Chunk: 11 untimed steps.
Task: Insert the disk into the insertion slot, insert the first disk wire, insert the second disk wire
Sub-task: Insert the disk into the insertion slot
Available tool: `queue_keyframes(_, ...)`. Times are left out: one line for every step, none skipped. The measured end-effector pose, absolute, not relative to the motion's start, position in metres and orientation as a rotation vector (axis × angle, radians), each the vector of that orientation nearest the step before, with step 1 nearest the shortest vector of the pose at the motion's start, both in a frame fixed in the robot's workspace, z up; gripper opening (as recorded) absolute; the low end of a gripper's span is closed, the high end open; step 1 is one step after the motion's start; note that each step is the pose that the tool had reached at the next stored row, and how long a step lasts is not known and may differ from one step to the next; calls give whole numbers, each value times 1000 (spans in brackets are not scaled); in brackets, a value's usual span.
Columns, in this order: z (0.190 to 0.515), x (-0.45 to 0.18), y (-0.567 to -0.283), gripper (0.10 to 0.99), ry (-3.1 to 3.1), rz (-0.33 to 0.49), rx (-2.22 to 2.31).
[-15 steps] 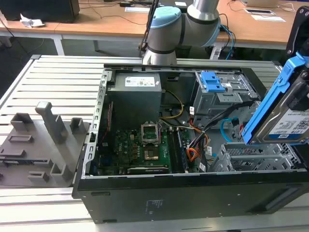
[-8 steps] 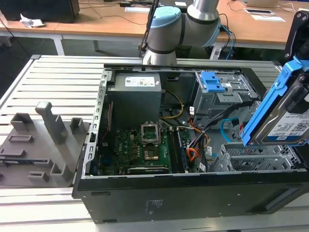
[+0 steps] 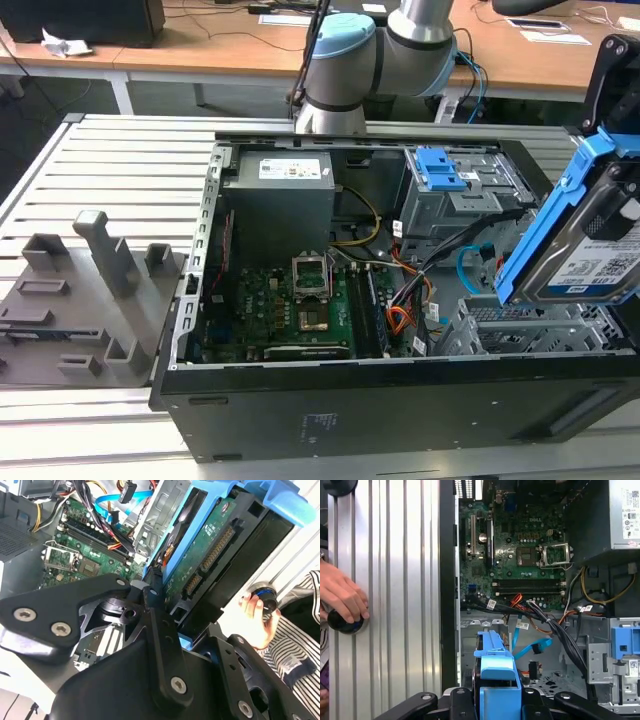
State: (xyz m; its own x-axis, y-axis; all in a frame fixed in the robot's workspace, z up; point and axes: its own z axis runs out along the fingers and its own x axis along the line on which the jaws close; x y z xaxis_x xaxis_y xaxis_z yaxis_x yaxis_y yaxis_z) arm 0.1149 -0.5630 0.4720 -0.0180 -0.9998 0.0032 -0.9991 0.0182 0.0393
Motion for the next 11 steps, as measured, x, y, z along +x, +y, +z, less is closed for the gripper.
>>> queue_keyframes(471,115,-562,361,-2220,-40,2180)
queue_keyframes(468,115,-560,361,-2220,-40,2180)
queue_keyframes(465,115,-559,361,-2220,-40,2180)
queue_keyframes(463,115,-559,361,-2220,-40,2180)
queue_keyframes(462,115,-559,361,-2220,-40,2180)
queue_keyframes(461,115,-559,361,-2220,-40,2180)
queue_keyframes(461,115,-559,361,-2220,-40,2180)
queue_keyframes(461,115,-559,361,-2220,-40,2180)
queue_keyframes(460,115,-559,361,-2220,-40,2180)
queue_keyframes(459,115,-559,361,-2220,-40,2180)
queue_keyframes(458,115,-559,361,-2220,-40,2180)
